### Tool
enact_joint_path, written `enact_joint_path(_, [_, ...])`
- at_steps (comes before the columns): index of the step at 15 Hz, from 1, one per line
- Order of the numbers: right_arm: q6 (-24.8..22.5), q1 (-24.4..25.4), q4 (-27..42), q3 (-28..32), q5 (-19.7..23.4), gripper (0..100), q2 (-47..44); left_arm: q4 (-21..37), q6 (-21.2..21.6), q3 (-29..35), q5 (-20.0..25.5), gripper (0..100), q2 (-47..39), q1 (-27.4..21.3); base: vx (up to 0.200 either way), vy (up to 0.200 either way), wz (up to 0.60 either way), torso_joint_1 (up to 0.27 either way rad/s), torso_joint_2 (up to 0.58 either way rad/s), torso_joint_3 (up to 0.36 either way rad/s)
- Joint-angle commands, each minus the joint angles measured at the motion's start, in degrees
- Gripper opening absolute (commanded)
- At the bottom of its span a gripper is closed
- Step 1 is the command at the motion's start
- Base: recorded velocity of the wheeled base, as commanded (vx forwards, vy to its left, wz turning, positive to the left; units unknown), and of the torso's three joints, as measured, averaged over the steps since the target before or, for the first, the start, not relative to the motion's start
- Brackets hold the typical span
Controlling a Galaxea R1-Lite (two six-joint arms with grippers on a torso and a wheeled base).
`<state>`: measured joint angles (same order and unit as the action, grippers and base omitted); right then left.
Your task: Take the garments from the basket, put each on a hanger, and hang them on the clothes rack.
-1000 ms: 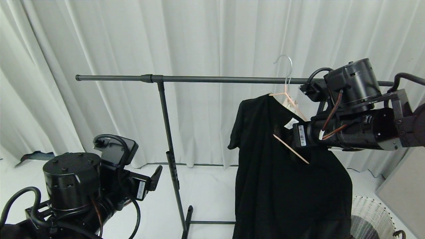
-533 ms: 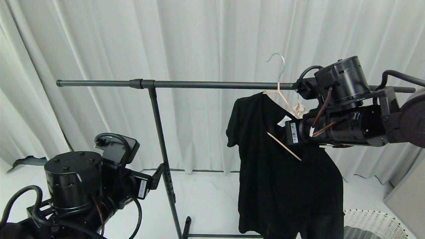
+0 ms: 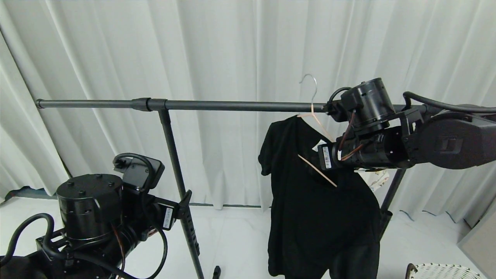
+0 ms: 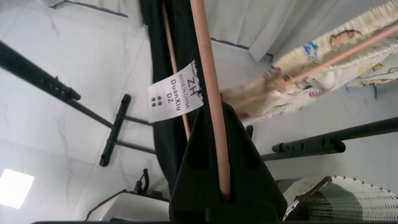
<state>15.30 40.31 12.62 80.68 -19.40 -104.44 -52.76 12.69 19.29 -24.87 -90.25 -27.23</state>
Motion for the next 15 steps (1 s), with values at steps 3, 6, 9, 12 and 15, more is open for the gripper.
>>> enact_joint_path(3, [0.17, 0.12, -0.05, 0.89, 0.06, 0, -3.58, -0.06, 0.05, 0.49, 0.0, 100, -0.19, -0.01, 0.0, 0.0, 0.0, 0.0, 0.0, 0.0])
enact_joint_path(6, [0.17, -0.15, 0.21, 3.52, 0.06, 0, -6.48, -0.06, 0.05, 0.67, -0.09, 100, -0.1, -0.36, 0.0, 0.0, 0.0, 0.0, 0.0, 0.0])
enact_joint_path(9, [0.08, -0.85, 4.26, 11.08, 0.06, 0, -10.88, -0.06, -0.03, 0.67, -0.09, 100, -0.02, -0.36, 0.0, 0.0, 0.0, 0.0, 0.0, 0.0])
enact_joint_path(12, [0.08, -0.85, 6.81, 13.45, 0.06, 0, -12.99, -0.06, -0.12, 0.58, -0.09, 100, 0.07, -0.45, 0.0, 0.0, 0.0, 0.0, 0.0, 0.0])
enact_joint_path(15, [0.08, -0.76, 6.89, 13.45, 0.06, 0, -14.22, -0.06, -0.21, 0.67, -0.09, 100, -0.02, -0.45, 0.0, 0.0, 0.0, 0.0, 0.0, 0.0])
